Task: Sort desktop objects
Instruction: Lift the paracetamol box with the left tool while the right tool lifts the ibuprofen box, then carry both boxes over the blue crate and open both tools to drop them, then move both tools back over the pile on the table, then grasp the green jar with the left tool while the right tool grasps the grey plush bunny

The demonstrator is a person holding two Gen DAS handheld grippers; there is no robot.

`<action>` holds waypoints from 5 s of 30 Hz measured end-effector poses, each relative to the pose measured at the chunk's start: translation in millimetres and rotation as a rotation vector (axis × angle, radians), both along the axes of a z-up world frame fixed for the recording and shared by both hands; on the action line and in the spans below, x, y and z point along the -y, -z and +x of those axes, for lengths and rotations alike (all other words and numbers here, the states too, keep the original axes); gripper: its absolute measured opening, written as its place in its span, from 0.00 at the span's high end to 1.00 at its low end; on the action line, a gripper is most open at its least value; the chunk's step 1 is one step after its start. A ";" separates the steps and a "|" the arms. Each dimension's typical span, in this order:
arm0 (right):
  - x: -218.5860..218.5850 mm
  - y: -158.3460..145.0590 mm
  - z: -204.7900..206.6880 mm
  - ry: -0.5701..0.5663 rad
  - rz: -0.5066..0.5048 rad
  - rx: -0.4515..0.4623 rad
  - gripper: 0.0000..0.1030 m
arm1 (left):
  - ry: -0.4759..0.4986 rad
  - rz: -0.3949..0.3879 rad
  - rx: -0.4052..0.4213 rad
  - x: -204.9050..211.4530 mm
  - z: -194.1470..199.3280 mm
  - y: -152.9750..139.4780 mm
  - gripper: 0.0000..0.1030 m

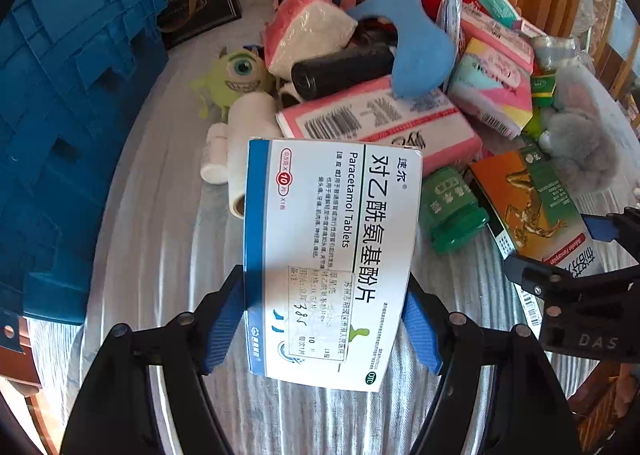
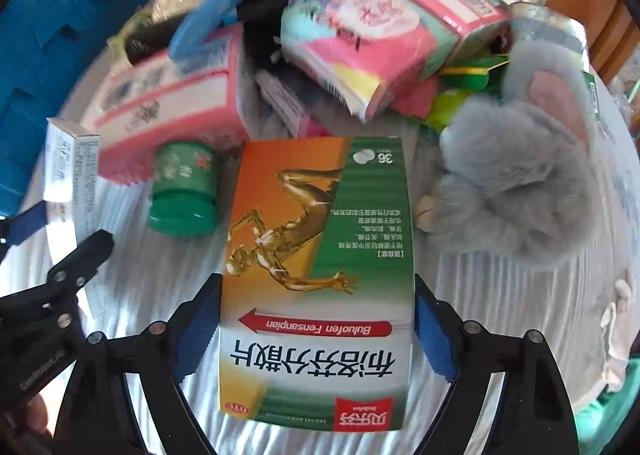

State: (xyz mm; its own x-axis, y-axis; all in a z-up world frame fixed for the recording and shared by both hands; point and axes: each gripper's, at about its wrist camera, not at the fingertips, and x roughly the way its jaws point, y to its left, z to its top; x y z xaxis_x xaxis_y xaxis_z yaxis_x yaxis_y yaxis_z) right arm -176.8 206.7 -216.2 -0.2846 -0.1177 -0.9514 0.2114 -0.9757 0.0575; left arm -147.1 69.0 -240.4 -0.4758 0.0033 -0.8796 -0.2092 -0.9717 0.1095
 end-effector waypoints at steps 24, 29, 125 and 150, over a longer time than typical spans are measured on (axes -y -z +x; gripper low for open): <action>115.9 -282.2 28.5 -0.120 -0.157 -0.701 0.15 | -0.086 0.103 -0.663 116.1 15.0 -254.3 0.30; 188.8 -326.9 30.4 -0.216 -0.211 -0.817 0.15 | -0.229 0.059 -0.728 193.9 15.9 -284.8 0.30; -85.5 -155.7 -17.2 0.197 0.036 -0.401 0.00 | -0.013 0.180 -0.150 7.7 -46.7 -110.5 0.22; -130.9 -6.7 -79.9 0.099 -0.085 -0.073 0.00 | -0.057 0.121 0.134 -72.4 -39.9 28.1 0.41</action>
State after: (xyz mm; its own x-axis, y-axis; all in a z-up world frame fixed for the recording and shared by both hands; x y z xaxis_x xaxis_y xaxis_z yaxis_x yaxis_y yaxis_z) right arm -256.7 337.6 -209.5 -0.3668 -0.1650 -0.9156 0.1211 -0.9842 0.1289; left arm -187.0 141.4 -268.5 -0.3565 0.0897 -0.9300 -0.1585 -0.9868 -0.0344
